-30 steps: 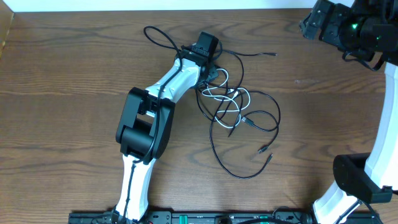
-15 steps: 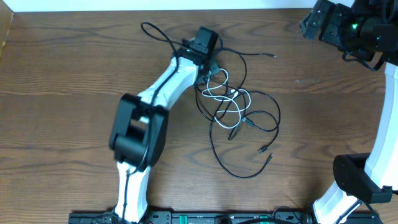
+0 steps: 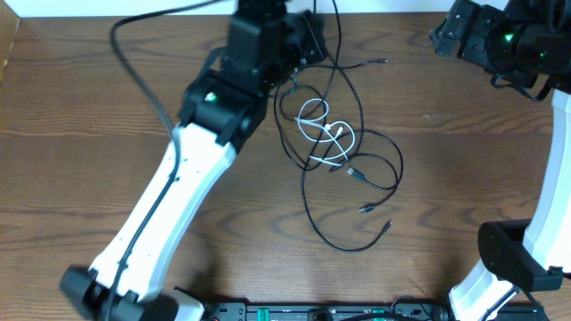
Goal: Untangle cables
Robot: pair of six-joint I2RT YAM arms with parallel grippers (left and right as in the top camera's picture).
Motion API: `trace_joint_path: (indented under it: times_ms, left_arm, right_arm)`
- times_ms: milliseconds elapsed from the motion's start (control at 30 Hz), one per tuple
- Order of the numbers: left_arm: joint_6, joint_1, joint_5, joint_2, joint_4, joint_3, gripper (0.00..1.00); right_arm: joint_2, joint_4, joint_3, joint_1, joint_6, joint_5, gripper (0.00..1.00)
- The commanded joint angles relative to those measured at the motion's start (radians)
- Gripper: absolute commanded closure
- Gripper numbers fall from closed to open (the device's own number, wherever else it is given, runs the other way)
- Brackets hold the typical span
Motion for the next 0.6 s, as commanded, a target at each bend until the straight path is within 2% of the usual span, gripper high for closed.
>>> trace_joint_path:
  times_ms: [0, 133, 267, 333, 567]
  left_arm:
    - [0.006, 0.002, 0.119, -0.088, 0.119, 0.01, 0.92]
    - [-0.134, 0.002, 0.119, -0.141, 0.335, 0.012, 0.93]
    - [-0.21, 0.002, 0.093, -0.154, 0.526, 0.079, 0.93]
    - [-0.251, 0.002, 0.047, -0.154, 0.545, 0.122, 0.92]
    - [-0.24, 0.003, -0.151, -0.153, 0.55, 0.264, 0.93]
  right_arm:
    - [0.009, -0.003, 0.002, 0.0, -0.014, 0.009, 0.01]
    - [0.009, -0.003, 0.002, 0.0, -0.014, 0.009, 0.01]
    - [0.009, -0.003, 0.002, 0.0, -0.014, 0.009, 0.01]
    - [0.009, -0.003, 0.002, 0.0, -0.014, 0.009, 0.01]
    - [0.009, -0.003, 0.002, 0.0, -0.014, 0.009, 0.01]
